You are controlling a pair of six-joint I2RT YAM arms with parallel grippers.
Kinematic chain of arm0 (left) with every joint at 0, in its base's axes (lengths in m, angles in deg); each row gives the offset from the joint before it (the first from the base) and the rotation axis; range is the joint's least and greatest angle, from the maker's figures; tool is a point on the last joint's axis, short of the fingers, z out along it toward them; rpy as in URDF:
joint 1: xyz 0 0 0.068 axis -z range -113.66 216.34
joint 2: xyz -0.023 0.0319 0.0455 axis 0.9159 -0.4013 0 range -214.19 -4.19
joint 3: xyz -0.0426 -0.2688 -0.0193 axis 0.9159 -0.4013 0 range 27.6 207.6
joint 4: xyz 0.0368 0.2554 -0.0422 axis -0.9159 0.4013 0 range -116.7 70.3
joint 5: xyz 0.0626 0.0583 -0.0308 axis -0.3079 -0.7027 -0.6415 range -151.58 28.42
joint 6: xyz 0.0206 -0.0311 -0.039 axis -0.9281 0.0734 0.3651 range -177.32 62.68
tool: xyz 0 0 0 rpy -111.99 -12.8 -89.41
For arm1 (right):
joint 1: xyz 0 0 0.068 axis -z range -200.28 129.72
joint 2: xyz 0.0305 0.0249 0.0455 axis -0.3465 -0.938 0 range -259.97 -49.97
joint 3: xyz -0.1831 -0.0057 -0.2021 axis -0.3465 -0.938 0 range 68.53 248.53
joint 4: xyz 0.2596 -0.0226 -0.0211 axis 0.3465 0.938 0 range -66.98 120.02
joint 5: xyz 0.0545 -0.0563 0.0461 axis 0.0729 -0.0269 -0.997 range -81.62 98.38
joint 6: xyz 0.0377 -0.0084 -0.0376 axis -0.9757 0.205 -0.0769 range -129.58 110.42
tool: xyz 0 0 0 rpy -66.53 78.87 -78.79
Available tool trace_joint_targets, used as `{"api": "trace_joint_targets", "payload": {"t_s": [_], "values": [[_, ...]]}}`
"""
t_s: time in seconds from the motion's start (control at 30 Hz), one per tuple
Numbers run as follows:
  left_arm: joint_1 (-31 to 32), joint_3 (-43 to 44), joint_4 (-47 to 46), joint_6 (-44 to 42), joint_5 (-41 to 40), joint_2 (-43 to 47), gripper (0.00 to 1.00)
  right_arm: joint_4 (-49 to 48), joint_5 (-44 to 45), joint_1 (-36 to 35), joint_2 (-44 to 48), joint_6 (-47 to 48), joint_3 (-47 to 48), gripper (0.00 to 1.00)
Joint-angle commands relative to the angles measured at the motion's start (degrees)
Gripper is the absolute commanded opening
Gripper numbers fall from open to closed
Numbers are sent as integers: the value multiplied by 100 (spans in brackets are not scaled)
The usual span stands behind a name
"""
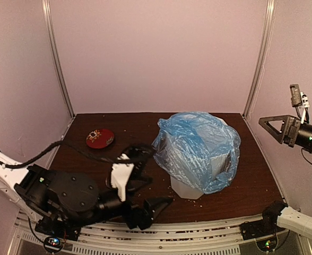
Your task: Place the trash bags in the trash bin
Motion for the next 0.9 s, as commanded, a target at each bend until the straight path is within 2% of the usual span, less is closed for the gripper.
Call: {"api": "trace_joint_targets", "payload": {"t_s": [0.0,0.07,0.13,0.23,0.3,0.4,0.5,0.67,0.77,0.87], "values": [[-855,-1118,-1109,557,56,1024,81,93,333,19,-359,267,324,59],[-1510,-1359,-1521,470,681,1261,80,104,572,19,-553,363,345,58],[-1999,-1268,-1538,363,1063,1216,81,16,799,22,-687,433,308,58],[-2568,-877,-1434,172,1701,846,82,-263,809,19,-900,435,288,58],[-2816,-545,-1218,118,1846,509,85,-447,741,7,-1157,414,323,58],[-3143,-318,-1289,-41,2222,172,85,-685,1024,-303,-1587,415,574,58],[-3447,-371,-1471,57,2657,31,86,-732,1881,-1195,-2119,393,1033,58],[-3541,-654,-1818,147,2875,-71,85,-488,3828,-3462,-2909,262,1751,59],[-3540,-959,-2049,216,2940,98,85,-131,4826,-4382,-3016,147,1896,61],[-3537,-1183,-2158,268,2932,237,84,342,5534,-4957,-3044,-64,1922,63]]}}
